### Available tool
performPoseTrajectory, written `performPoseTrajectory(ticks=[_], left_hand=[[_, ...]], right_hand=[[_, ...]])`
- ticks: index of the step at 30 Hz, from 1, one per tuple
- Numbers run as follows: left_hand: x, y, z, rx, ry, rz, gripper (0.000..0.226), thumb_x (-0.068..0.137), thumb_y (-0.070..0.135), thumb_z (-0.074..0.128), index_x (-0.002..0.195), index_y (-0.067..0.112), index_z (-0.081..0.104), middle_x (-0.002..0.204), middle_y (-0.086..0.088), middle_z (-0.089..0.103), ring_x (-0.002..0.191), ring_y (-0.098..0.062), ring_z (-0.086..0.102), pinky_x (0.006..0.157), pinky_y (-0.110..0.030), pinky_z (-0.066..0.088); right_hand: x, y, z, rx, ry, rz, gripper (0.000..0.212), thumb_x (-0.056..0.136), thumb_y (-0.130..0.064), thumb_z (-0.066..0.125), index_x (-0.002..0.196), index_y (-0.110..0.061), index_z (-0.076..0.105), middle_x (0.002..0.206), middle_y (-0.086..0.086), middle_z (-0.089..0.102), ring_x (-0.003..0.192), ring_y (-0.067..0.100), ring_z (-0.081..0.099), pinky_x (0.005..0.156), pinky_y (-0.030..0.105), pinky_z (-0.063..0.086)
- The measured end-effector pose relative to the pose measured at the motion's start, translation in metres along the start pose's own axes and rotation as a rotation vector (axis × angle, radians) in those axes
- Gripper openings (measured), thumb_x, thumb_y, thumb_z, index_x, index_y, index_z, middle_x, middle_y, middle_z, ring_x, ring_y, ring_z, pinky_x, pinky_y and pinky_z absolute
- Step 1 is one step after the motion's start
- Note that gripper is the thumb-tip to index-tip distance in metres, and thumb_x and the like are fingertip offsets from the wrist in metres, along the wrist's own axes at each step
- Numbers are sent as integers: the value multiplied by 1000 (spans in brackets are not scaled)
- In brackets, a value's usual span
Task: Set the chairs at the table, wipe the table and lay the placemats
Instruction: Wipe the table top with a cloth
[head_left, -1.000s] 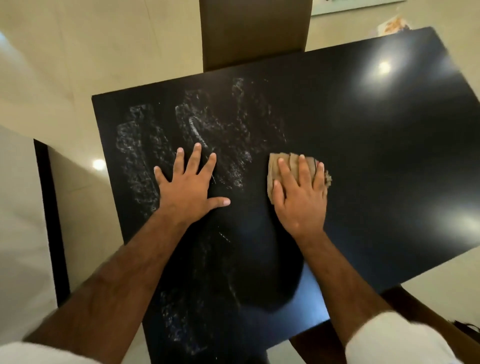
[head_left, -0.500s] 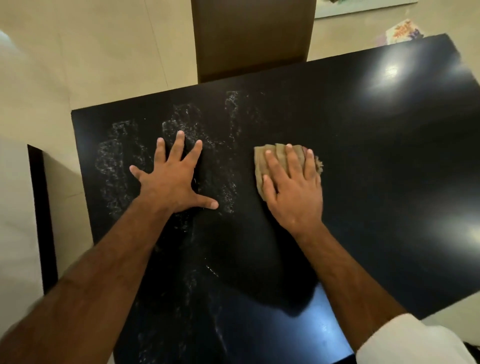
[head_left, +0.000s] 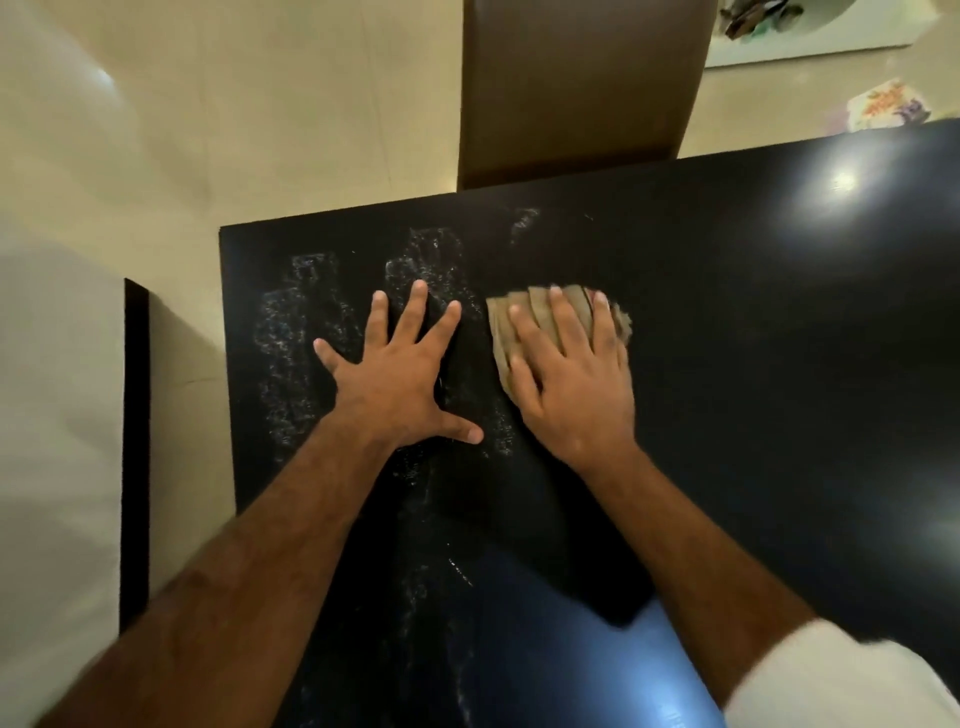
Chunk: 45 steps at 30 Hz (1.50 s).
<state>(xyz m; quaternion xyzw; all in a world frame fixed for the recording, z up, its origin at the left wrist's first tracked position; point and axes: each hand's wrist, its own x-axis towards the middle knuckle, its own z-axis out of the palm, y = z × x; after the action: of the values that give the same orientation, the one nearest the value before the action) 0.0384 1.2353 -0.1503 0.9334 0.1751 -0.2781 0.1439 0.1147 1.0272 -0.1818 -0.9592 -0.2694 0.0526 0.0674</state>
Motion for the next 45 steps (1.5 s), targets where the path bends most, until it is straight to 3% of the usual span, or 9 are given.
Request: performPoseTrajectory(ticks=[3, 7, 13, 16, 22, 31, 37, 40, 45], left_hand=[[2, -1, -2, 3, 7, 8, 157, 55, 89, 85, 165, 54, -22, 173, 15, -41, 163, -32, -34, 111, -96, 2], [4, -14, 2, 27, 40, 55, 155, 56, 101, 72, 165, 51, -26, 172, 13, -42, 162, -32, -36, 113, -94, -6], [-2, -46, 23, 158, 327, 128, 119, 82, 106, 9, 172, 34, -19, 179, 2, -32, 165, -30, -29, 126, -76, -11], [-6, -54, 38, 117, 414, 146, 96, 100, 88, 9, 175, 32, -10, 182, 2, -24, 168, -30, -20, 131, -71, -3], [-11, -49, 46, 96, 421, 104, 91, 104, 81, 12, 175, 28, -8, 182, -1, -22, 168, -31, -19, 131, -70, 0], [-31, -66, 60, 83, 420, 45, 87, 105, 80, 14, 175, 32, -8, 182, 1, -21, 169, -29, -18, 132, -70, -3], [-42, -68, 69, 93, 382, 38, 87, 103, 82, 8, 174, 35, -11, 182, 4, -23, 169, -28, -18, 132, -70, 0], [-39, -66, 65, 95, 353, 36, 88, 101, 84, 2, 173, 36, -15, 180, 5, -28, 167, -28, -23, 132, -70, -2], [-37, -62, 60, 98, 339, 42, 89, 97, 85, -3, 170, 38, -22, 177, 6, -36, 165, -27, -30, 132, -69, -6]], right_hand=[[-19, 11, -4, -6, -17, 79, 61, 109, -58, 36, 169, -44, 35, 181, 0, 24, 168, 41, 12, 126, 64, 31], [71, 23, -12, 29, 4, 216, 64, 108, -62, 29, 170, -45, 27, 181, 7, 22, 165, 51, 11, 128, 72, 25], [174, -19, -12, 25, 27, 88, 64, 108, -64, 28, 169, -46, 29, 181, 6, 22, 165, 52, 10, 129, 72, 20], [121, -35, -2, 10, 8, -19, 62, 110, -61, 31, 169, -44, 29, 180, 5, 24, 166, 49, 12, 129, 70, 23], [-54, -11, -3, -37, -99, -34, 62, 111, -58, 36, 171, -47, 28, 182, -1, 17, 169, 39, 5, 129, 64, 25], [144, -42, -1, 23, -25, 60, 64, 107, -65, 29, 169, -47, 28, 181, 6, 22, 165, 52, 9, 128, 72, 21], [24, -54, 10, -10, -23, -65, 62, 109, -61, 33, 169, -46, 32, 180, 3, 26, 167, 46, 12, 131, 64, 23], [-22, -21, 5, -29, -5, 42, 60, 110, -60, 36, 168, -47, 35, 180, -1, 26, 168, 41, 13, 130, 61, 26], [80, 34, -17, 32, 18, 342, 63, 108, -63, 27, 169, -46, 25, 180, 7, 23, 165, 51, 12, 130, 69, 20]])
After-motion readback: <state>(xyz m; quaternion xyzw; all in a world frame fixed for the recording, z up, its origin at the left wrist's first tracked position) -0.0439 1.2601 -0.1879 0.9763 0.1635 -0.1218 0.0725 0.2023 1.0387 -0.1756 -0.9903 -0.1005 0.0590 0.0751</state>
